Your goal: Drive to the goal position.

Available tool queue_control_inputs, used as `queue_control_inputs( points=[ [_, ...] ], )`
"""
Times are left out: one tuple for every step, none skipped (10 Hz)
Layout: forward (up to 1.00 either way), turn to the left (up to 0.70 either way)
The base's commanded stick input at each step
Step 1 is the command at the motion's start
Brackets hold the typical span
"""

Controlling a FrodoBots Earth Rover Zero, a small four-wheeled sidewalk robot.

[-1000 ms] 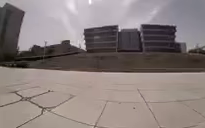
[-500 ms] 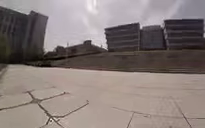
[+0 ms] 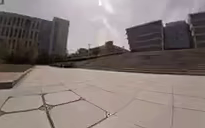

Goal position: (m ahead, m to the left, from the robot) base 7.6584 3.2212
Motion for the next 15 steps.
queue_control_inputs(
  points=[
    [1.0,0.09],
    [1.0,0.03],
    [1.0,0.03],
    [1.0,0.03],
    [1.0,0.04],
    [1.0,0.06],
    [1.0,0.07],
    [1.0,0.08],
    [1.0,0.09],
    [1.0,0.08],
    [1.0,0.04],
    [1.0,0.03],
    [1.0,0.03],
    [1.0,0.02],
    [1.0,0.02]
  ],
)
